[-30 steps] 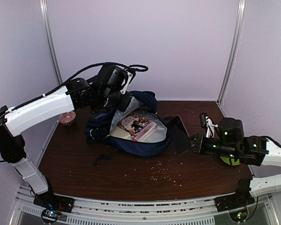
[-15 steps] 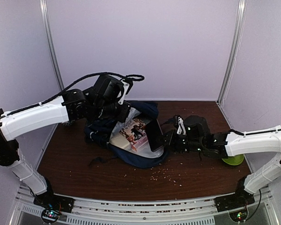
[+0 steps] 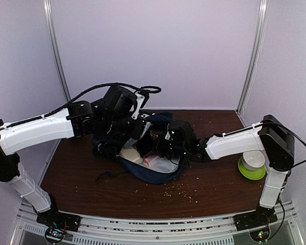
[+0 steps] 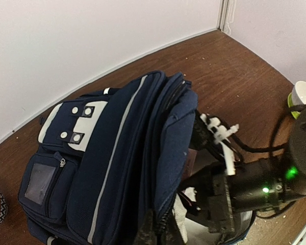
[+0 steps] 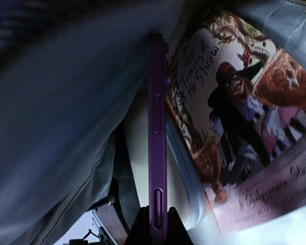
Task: Pack the student bag
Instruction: Place the personal item in the student bag.
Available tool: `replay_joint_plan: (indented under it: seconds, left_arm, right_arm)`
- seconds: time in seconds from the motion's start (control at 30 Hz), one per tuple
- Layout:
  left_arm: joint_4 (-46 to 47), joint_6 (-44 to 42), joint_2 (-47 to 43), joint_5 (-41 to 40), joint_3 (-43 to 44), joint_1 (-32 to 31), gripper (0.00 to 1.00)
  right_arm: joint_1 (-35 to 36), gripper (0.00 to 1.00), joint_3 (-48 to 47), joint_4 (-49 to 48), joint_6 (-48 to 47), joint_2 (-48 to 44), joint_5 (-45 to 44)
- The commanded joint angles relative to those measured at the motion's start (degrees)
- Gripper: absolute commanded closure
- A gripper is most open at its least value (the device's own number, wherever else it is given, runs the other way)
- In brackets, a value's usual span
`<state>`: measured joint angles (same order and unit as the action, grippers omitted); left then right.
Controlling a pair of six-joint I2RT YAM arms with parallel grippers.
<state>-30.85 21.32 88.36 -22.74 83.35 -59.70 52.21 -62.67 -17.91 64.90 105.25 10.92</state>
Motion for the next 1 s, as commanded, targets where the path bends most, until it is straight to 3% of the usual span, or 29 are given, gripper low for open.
replay_joint_plan:
  seconds: [0.0,0.33,0.63,0.77,0.97]
  left_arm:
    - [9.76,2.32,-4.11,1.12,0.83,-1.46,1.00]
    - [9.69,4.25,-7.19,0.53,-2.25,-1.73,1.00]
    - [9.58,4.09,-7.45,-1.48,-3.26,-1.73,1.00]
    - [9.58,3.99,-6.84,-2.16,-3.20,-1.73,1.00]
    - [8.72,3.29,-5.48,-2.90,-1.85,-1.74,1.00]
  right_arm:
    - [-2.10,0.98,-6.06,-4.01,1.63,6.34,-2.90]
    - [-3.60,0.95,-14.95,0.74,2.67,16.67,-3.97]
    - [-3.67,0.53,-12.78,6.89,-1.24,12.50,-4.40]
    - [-3.77,0.47,-9.25,7.28,-1.83,8.01,-4.23]
    - [-3.69,0.47,-4.64,7.19,-2.44,2.75,-2.94]
